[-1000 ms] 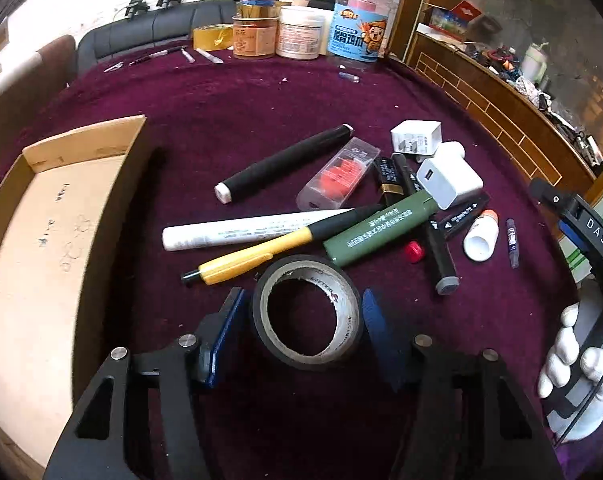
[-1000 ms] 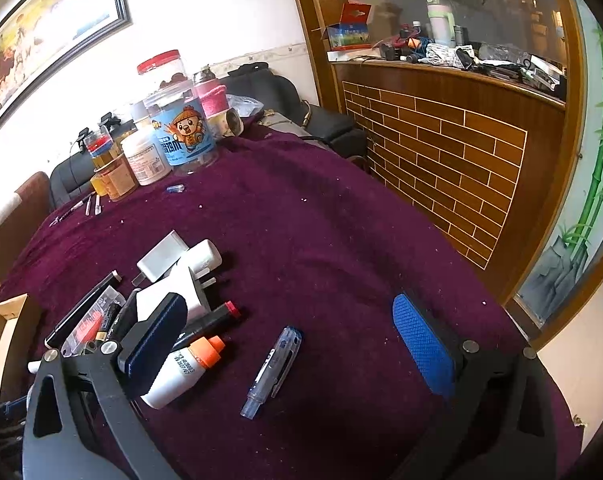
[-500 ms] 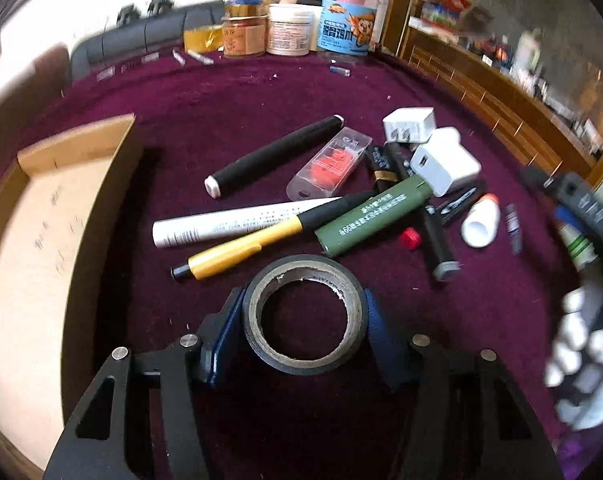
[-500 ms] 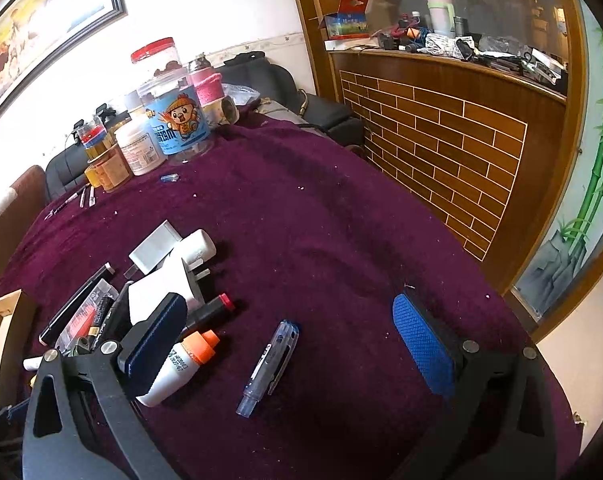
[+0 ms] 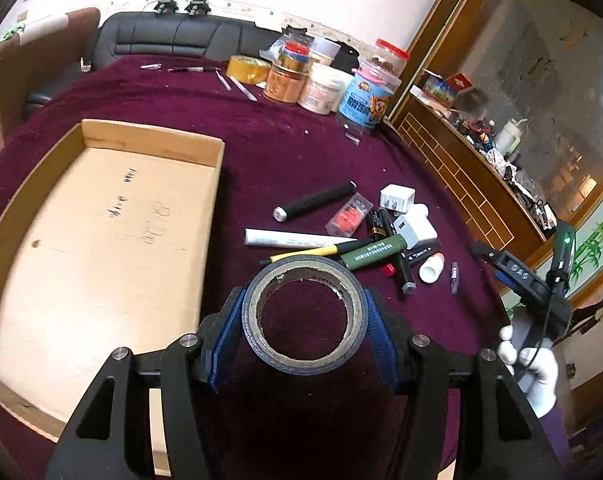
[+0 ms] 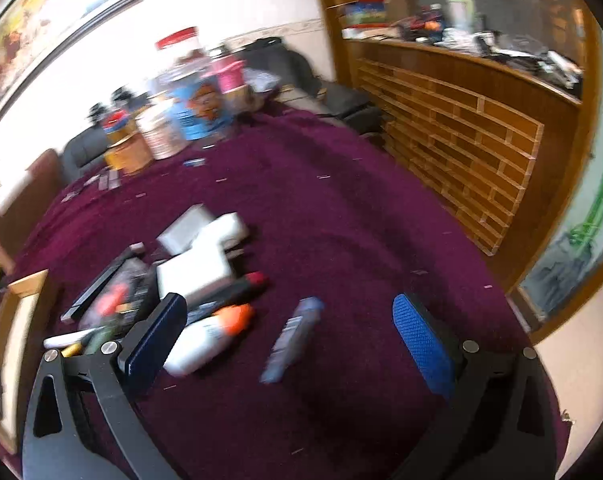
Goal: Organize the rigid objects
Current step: 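Move the left tool down over the black tape roll and grasp it, then lift the tape roll with the left tool while the right tool grasps the black marker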
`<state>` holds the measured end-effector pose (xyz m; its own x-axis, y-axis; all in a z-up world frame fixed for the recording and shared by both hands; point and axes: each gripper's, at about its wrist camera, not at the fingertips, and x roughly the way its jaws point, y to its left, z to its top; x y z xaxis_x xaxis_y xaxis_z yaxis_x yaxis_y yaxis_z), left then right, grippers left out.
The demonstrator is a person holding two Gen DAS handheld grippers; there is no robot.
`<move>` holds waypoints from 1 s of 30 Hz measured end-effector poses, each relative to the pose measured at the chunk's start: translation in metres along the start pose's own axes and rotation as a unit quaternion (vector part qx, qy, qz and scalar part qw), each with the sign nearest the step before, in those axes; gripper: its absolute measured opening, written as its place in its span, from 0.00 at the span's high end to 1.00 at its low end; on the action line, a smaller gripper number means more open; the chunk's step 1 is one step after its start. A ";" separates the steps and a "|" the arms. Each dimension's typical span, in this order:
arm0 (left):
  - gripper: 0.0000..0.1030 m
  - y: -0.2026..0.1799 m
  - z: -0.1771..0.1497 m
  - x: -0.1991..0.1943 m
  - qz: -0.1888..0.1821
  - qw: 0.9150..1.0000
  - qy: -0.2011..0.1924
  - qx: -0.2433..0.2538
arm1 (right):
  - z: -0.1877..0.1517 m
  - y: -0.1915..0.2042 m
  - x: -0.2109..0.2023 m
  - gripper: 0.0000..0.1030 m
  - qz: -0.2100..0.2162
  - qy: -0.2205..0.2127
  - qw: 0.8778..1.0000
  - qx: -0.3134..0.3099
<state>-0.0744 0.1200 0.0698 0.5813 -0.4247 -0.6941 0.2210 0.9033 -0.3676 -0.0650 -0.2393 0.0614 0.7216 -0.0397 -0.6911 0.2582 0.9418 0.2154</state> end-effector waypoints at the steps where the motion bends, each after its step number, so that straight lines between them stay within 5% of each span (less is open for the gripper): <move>1: 0.49 0.004 0.000 -0.001 -0.005 1.000 -0.001 -0.003 | 0.001 0.009 0.001 0.04 0.013 0.007 1.000 -0.010; 5: 0.49 0.016 -0.001 -0.005 -0.028 0.999 -0.007 -0.014 | 0.007 0.070 0.015 0.26 0.071 0.059 0.993 -0.073; 15: 0.49 0.067 -0.006 -0.028 -0.019 0.998 -0.033 -0.058 | 0.016 0.180 0.099 0.36 0.170 0.189 0.965 -0.068; 20: 0.49 0.094 -0.010 -0.036 -0.020 0.995 -0.041 -0.084 | 0.020 0.190 0.136 0.40 0.134 0.230 0.964 -0.012; 26: 0.49 0.114 -0.013 -0.043 -0.025 0.994 -0.045 -0.101 | 0.020 0.204 0.149 0.41 0.057 0.217 0.974 -0.017; 28: 0.49 0.117 -0.016 -0.046 -0.027 0.993 -0.047 -0.105 | 0.018 0.209 0.147 0.47 0.026 0.203 0.978 -0.037; 30: 0.49 0.120 -0.018 -0.049 -0.030 0.992 -0.050 -0.109 | 0.012 0.215 0.144 0.65 -0.014 0.186 0.980 -0.071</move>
<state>-0.0903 0.2479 0.0491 0.6489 -0.4589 -0.6069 0.0889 0.8379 -0.5385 0.1019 -0.0465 0.0167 0.4244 0.0340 -0.9048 0.1639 0.9799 0.1137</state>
